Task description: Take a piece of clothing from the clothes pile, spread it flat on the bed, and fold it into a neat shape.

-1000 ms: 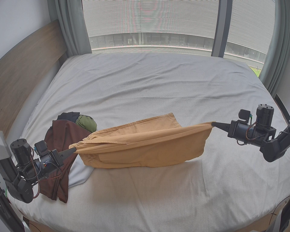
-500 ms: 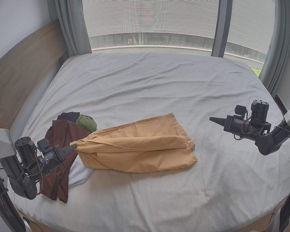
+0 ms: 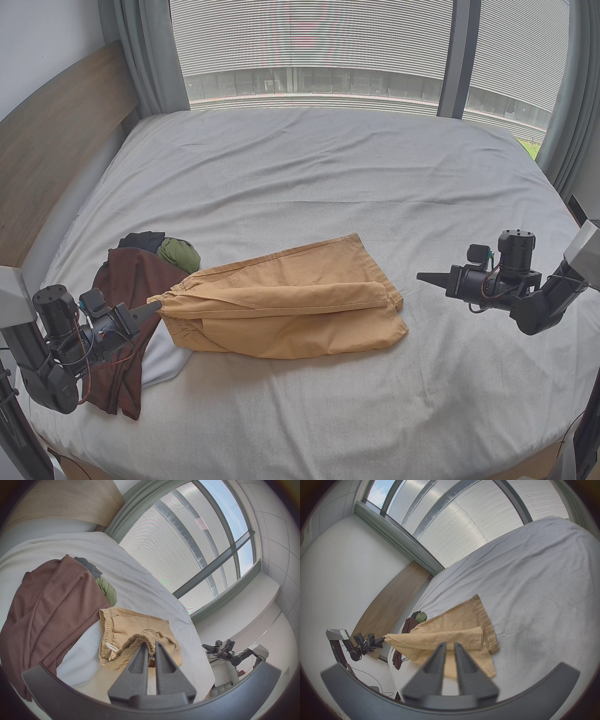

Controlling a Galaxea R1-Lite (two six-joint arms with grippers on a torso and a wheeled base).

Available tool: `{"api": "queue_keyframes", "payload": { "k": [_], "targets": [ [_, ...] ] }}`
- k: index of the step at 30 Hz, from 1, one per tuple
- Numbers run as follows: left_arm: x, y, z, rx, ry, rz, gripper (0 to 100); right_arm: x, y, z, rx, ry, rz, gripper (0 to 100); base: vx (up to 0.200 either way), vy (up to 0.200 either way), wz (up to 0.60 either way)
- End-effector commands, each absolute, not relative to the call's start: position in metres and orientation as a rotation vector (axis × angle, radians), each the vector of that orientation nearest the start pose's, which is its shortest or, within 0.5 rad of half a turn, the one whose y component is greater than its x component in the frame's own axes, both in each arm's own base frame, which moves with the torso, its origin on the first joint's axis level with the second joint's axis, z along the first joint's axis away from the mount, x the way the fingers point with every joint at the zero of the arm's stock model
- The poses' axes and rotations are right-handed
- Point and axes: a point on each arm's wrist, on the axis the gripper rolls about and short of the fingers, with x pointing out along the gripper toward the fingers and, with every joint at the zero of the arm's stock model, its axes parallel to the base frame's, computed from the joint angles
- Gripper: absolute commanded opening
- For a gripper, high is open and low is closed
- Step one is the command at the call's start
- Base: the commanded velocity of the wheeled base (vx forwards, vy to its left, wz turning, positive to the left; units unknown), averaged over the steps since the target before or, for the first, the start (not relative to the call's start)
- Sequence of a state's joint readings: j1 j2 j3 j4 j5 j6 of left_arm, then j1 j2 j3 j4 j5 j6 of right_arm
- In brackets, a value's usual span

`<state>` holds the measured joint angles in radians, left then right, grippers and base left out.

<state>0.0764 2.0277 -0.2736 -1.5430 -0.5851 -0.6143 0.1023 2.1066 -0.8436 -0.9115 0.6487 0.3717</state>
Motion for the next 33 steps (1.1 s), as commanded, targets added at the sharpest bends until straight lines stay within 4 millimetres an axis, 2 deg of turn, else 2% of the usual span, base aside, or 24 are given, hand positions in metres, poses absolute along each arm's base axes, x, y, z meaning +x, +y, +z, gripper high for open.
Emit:
{"api": "queue_keyframes", "payload": {
  "k": [1,7,25,33],
  "targets": [
    [0.271,0.006,0.063,-0.666,0.355,-0.438,0,0.378,0.067,0.049,0.455,0.557,0.686,100,0.000,0.000,0.00],
    [0.271,0.003,0.063,-0.665,0.359,-0.447,0,0.385,0.077,0.029,0.456,0.600,0.690,100,0.000,0.000,0.00],
    [0.272,0.003,0.063,-0.663,0.356,-0.448,0,0.414,0.105,-0.015,0.432,0.661,0.648,100,0.000,0.000,0.00],
    [0.272,0.003,0.062,-0.665,0.361,-0.448,0,0.427,0.113,-0.025,0.416,0.632,0.623,100,0.000,0.000,0.00]
  ]
}}
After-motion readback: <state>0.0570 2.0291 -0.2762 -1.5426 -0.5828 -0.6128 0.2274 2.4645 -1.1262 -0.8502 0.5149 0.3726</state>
